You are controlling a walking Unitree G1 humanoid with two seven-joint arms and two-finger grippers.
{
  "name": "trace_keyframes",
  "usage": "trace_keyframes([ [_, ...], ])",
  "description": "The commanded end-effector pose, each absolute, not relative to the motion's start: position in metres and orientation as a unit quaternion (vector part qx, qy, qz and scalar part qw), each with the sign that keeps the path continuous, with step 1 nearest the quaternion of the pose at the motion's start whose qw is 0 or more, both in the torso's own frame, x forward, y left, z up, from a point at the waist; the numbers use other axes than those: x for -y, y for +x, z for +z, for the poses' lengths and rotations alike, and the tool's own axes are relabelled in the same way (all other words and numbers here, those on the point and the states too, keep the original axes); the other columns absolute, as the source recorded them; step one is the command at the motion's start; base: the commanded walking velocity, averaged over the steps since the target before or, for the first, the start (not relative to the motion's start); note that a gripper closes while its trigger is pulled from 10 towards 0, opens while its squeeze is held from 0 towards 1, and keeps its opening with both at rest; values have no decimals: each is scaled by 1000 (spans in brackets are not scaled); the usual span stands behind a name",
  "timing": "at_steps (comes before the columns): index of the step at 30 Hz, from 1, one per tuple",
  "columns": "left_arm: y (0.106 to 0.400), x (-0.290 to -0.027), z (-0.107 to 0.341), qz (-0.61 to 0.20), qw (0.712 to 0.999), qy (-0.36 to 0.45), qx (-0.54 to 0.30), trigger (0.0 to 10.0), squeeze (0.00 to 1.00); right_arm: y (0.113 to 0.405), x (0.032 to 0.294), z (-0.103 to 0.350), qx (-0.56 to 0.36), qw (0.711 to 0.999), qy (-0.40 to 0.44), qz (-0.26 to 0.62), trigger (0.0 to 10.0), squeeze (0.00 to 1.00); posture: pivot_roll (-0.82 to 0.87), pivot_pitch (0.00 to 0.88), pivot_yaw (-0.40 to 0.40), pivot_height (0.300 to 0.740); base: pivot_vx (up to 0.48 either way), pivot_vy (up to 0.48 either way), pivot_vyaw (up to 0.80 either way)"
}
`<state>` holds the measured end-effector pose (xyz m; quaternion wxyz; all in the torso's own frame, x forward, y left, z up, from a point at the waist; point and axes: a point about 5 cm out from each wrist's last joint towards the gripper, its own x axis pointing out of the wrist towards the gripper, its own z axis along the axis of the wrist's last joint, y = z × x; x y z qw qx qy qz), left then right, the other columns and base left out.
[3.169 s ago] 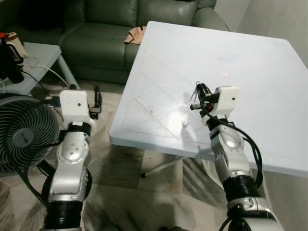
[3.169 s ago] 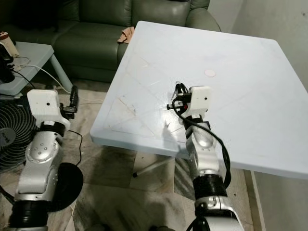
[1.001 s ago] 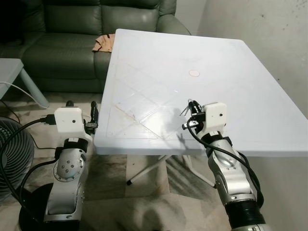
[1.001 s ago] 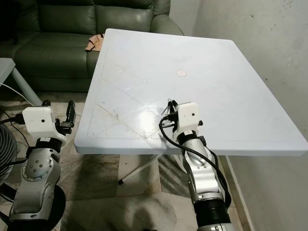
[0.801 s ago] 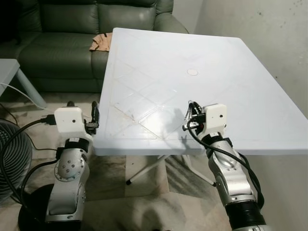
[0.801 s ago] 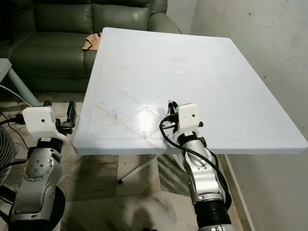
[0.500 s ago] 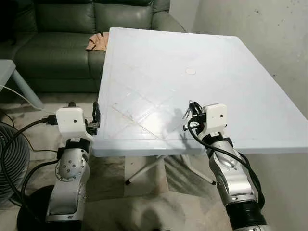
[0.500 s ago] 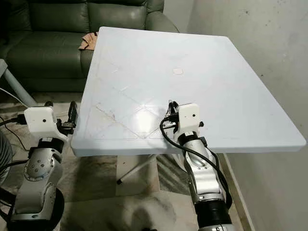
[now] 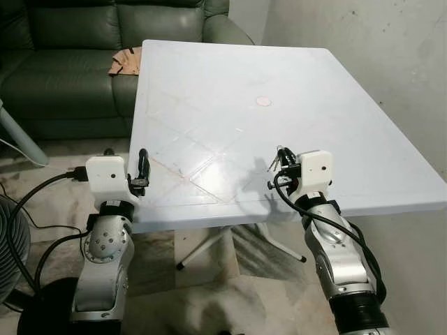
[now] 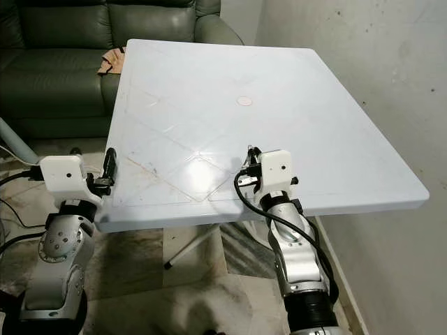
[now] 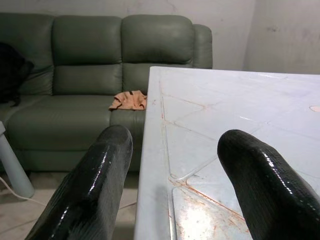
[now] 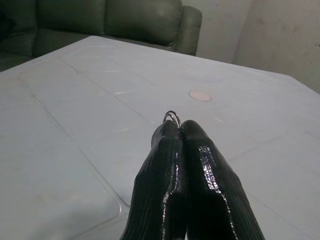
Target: Hang keys on a hook
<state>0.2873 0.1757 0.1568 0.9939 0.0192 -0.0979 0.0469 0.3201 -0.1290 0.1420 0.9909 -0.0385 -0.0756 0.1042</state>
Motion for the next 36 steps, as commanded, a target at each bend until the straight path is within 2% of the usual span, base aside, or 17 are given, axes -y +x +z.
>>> trace_keyframes([
  [1,289,-174,159,41,994,21,99,10000,0,318,131,146,83,991,-42,99,10000,0,-24,110,-39,740,0,0,-781],
  [2,290,-174,159,34,995,16,97,10000,0,317,132,145,82,991,-42,94,10000,0,-41,112,-15,740,0,0,-781],
  [7,295,-174,158,27,996,7,87,10000,0,313,134,142,80,992,-43,82,10000,0,-48,112,-10,740,0,0,-781],
  [27,298,-168,160,22,995,24,94,10000,0,314,132,144,83,991,-51,89,10000,0,-50,73,-28,740,0,-37,-781],
  [36,299,-171,161,27,995,20,94,10000,0,315,131,144,83,991,-51,94,10000,0,-47,63,-31,740,0,-370,-771],
])
